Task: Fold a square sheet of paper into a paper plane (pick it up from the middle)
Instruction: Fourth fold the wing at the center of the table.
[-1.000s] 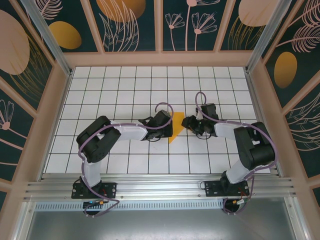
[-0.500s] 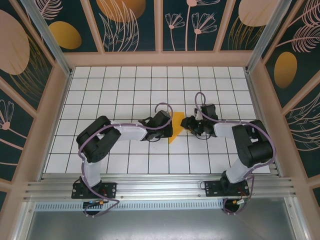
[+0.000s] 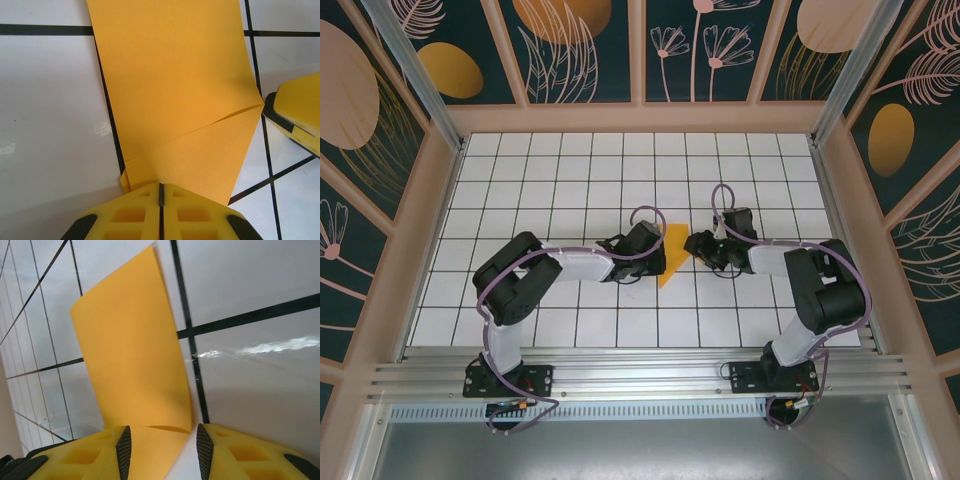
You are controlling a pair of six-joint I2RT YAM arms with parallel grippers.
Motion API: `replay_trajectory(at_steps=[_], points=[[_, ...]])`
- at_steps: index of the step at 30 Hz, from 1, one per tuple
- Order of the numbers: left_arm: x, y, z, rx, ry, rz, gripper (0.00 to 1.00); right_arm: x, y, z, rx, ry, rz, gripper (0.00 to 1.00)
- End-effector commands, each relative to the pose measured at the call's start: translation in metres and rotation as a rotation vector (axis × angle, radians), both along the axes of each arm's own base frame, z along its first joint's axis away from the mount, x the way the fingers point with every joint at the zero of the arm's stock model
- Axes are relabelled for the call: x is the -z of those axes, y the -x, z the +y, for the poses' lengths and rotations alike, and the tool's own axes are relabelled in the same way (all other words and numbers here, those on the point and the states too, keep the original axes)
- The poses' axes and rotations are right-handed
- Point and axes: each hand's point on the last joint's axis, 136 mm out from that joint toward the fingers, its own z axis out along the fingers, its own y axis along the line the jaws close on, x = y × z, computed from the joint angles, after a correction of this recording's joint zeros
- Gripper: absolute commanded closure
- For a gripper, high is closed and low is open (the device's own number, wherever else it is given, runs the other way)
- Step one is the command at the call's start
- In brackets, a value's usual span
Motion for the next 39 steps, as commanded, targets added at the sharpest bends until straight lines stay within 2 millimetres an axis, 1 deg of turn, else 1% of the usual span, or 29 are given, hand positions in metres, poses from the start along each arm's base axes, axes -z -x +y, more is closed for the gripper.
replay_trajectory(at_steps=[1, 4, 8, 13, 18, 20, 22, 25, 28, 30, 32, 34, 35, 37, 39], points=[[-0.001, 0.001, 0.003, 0.014, -0.001, -0.005, 0.90, -0.002, -0.007, -0.007, 0.015, 0.039, -0.025, 0.58], [-0.002, 0.001, 0.002, 0.020, 0.004, -0.007, 0.90, 0.002, -0.006, -0.001, -0.006, 0.011, -0.011, 0.58], [-0.001, 0.001, 0.002, 0.023, 0.004, -0.003, 0.90, -0.001, -0.003, 0.009, -0.036, -0.059, -0.013, 0.65], [0.000, 0.002, 0.001, 0.024, 0.007, 0.001, 0.90, -0.012, -0.003, 0.011, -0.046, -0.070, -0.044, 0.73], [0.000, 0.002, 0.002, 0.022, 0.001, -0.001, 0.90, -0.018, -0.002, 0.010, -0.050, -0.061, -0.056, 0.74], [0.000, 0.002, 0.002, 0.023, 0.002, -0.002, 0.90, -0.021, 0.000, 0.014, -0.080, -0.071, -0.065, 0.76], [-0.002, 0.002, 0.002, 0.026, 0.006, -0.004, 0.90, -0.021, 0.002, 0.020, -0.113, -0.091, -0.058, 0.76], [-0.005, 0.001, 0.000, 0.034, 0.011, -0.016, 0.89, -0.016, 0.004, 0.026, -0.146, -0.094, -0.046, 0.74], [-0.008, 0.000, 0.000, 0.036, 0.015, -0.025, 0.88, -0.013, 0.004, 0.032, -0.166, -0.092, -0.036, 0.74], [-0.010, 0.000, 0.000, 0.039, 0.017, -0.030, 0.88, -0.013, 0.004, 0.034, -0.177, -0.095, -0.043, 0.75], [-0.012, 0.000, 0.001, 0.037, 0.013, -0.035, 0.87, -0.013, 0.003, 0.036, -0.184, -0.096, -0.038, 0.83], [-0.015, -0.001, 0.002, 0.037, 0.010, -0.044, 0.84, -0.012, 0.003, 0.035, -0.181, -0.090, -0.035, 0.86], [-0.017, -0.001, 0.003, 0.038, 0.008, -0.049, 0.80, -0.011, 0.003, 0.035, -0.176, -0.086, -0.031, 0.89], [-0.025, -0.001, 0.005, 0.037, 0.014, -0.069, 0.71, -0.010, 0.003, 0.033, -0.152, -0.086, -0.020, 0.93], [-0.034, -0.001, 0.007, 0.036, 0.026, -0.090, 0.59, -0.012, 0.003, 0.035, -0.127, -0.102, -0.012, 0.95]])
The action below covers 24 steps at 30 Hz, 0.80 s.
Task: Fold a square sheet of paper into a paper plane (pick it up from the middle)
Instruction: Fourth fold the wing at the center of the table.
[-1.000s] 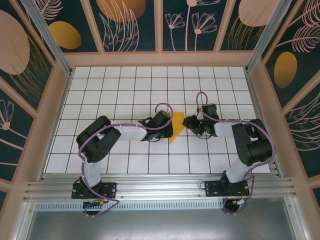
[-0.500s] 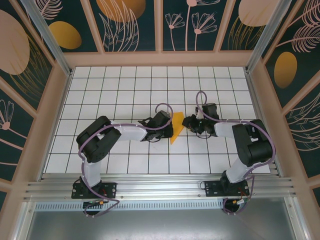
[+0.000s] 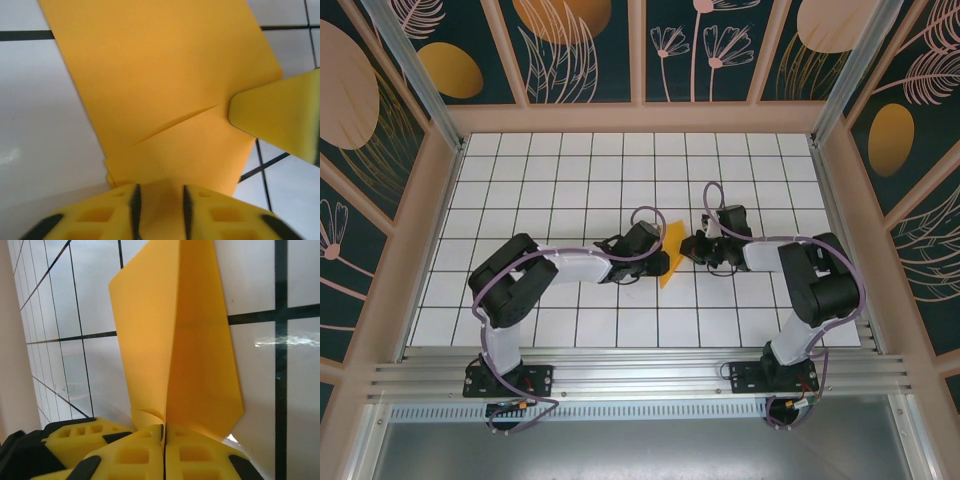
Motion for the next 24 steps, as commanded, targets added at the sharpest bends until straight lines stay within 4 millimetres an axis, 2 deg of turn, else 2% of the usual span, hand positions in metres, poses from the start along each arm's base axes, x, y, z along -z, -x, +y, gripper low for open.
replay_trajectory(at_steps=[1, 3, 5, 8, 13, 23, 24], points=[[-0.027, -0.004, 0.005, 0.001, 0.027, -0.064, 0.55, -0.006, -0.004, 0.005, 0.042, -0.016, 0.003, 0.96], [-0.038, -0.003, 0.005, 0.008, 0.044, -0.090, 0.53, -0.008, -0.006, 0.003, 0.106, -0.013, 0.016, 0.95], [-0.035, 0.005, 0.012, 0.011, 0.023, -0.098, 0.51, -0.010, -0.005, 0.003, 0.161, -0.021, 0.041, 0.95], [-0.037, 0.015, 0.012, 0.031, -0.017, -0.135, 0.50, -0.011, -0.003, 0.010, 0.191, -0.029, 0.058, 0.95], [-0.020, 0.024, 0.013, 0.052, -0.136, -0.156, 0.50, -0.008, 0.000, 0.013, 0.228, -0.025, 0.089, 0.95], [-0.002, 0.027, 0.013, 0.078, -0.218, -0.181, 0.52, -0.013, 0.002, 0.019, 0.243, -0.029, 0.096, 0.94], [-0.010, 0.023, 0.006, 0.075, -0.211, -0.197, 0.52, -0.013, 0.002, 0.019, 0.243, -0.029, 0.097, 0.94]])
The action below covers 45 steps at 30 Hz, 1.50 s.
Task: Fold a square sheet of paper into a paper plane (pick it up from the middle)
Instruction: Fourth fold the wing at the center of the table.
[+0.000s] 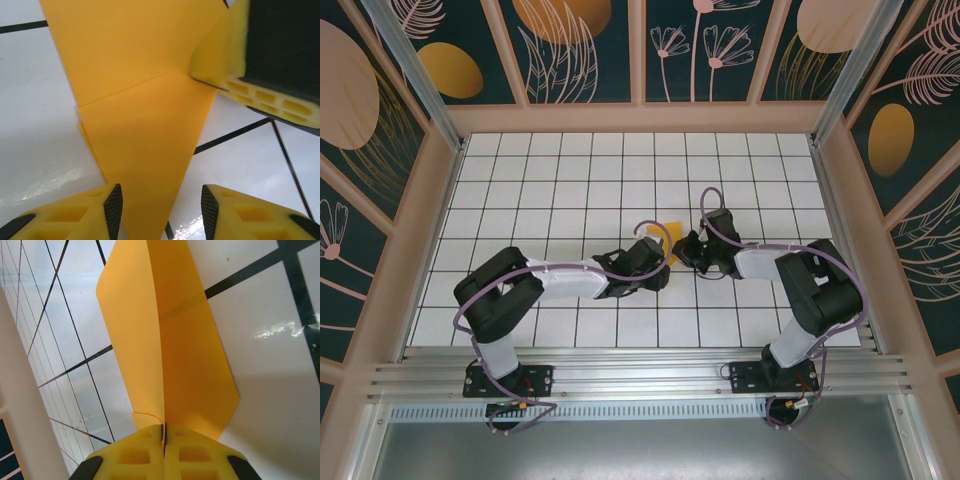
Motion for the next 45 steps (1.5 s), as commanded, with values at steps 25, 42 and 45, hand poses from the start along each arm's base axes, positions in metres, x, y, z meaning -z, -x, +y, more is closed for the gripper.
replay_trajectory(at_steps=[25, 42, 45], points=[[0.012, -0.007, 0.003, 0.000, -0.157, -0.080, 0.60, -0.019, -0.005, 0.005, 0.013, -0.010, -0.027, 0.93], [0.011, -0.011, 0.012, -0.017, -0.198, -0.108, 0.79, -0.018, -0.005, 0.004, 0.005, 0.011, -0.024, 0.92], [0.011, -0.011, 0.013, -0.017, -0.202, -0.111, 0.83, -0.019, -0.005, 0.005, 0.000, 0.010, -0.024, 0.92]])
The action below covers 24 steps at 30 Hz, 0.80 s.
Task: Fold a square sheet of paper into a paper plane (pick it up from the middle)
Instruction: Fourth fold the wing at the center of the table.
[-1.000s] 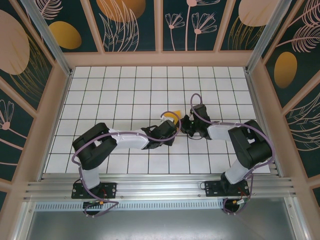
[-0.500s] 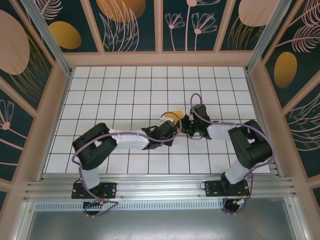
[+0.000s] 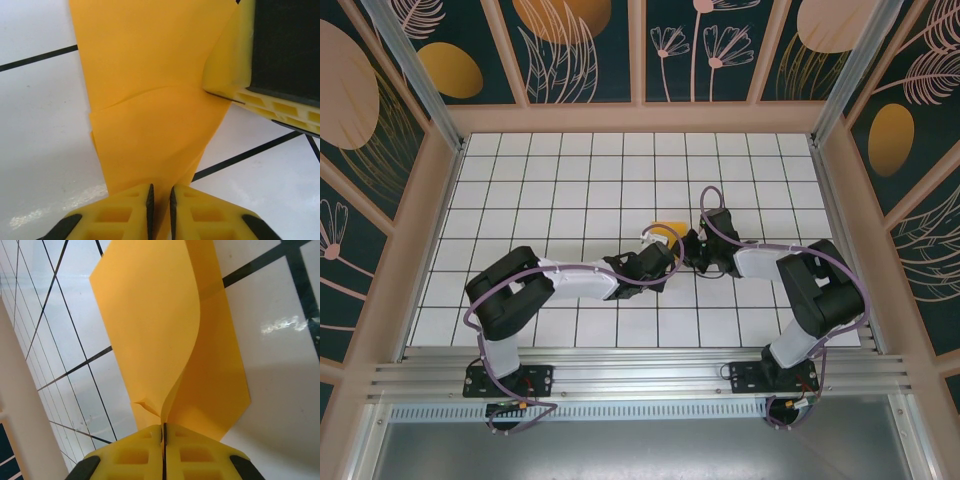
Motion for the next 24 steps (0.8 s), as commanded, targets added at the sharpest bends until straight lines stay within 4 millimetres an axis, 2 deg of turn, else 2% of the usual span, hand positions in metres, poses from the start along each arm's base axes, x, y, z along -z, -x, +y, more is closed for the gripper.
replay_trajectory(at_steps=[1, 11, 14, 16, 20, 24], points=[[0.007, 0.000, 0.012, -0.008, -0.070, -0.003, 0.86, -0.015, -0.005, 0.004, -0.012, -0.001, -0.041, 0.92], [0.008, 0.000, 0.018, -0.041, -0.066, -0.011, 0.94, -0.018, -0.004, 0.005, -0.034, 0.026, -0.053, 0.87], [0.001, -0.002, 0.017, -0.052, -0.040, -0.027, 0.94, -0.022, -0.004, 0.003, -0.045, 0.045, -0.067, 0.83], [0.007, 0.002, 0.024, -0.059, -0.047, -0.019, 0.94, -0.028, -0.006, 0.000, -0.054, 0.070, -0.092, 0.76], [0.003, 0.006, 0.021, -0.050, 0.014, -0.016, 0.94, -0.042, -0.007, -0.010, -0.061, 0.123, -0.151, 0.59], [-0.002, 0.009, 0.019, -0.034, 0.115, 0.002, 0.94, -0.058, -0.006, -0.023, -0.067, 0.151, -0.206, 0.54]])
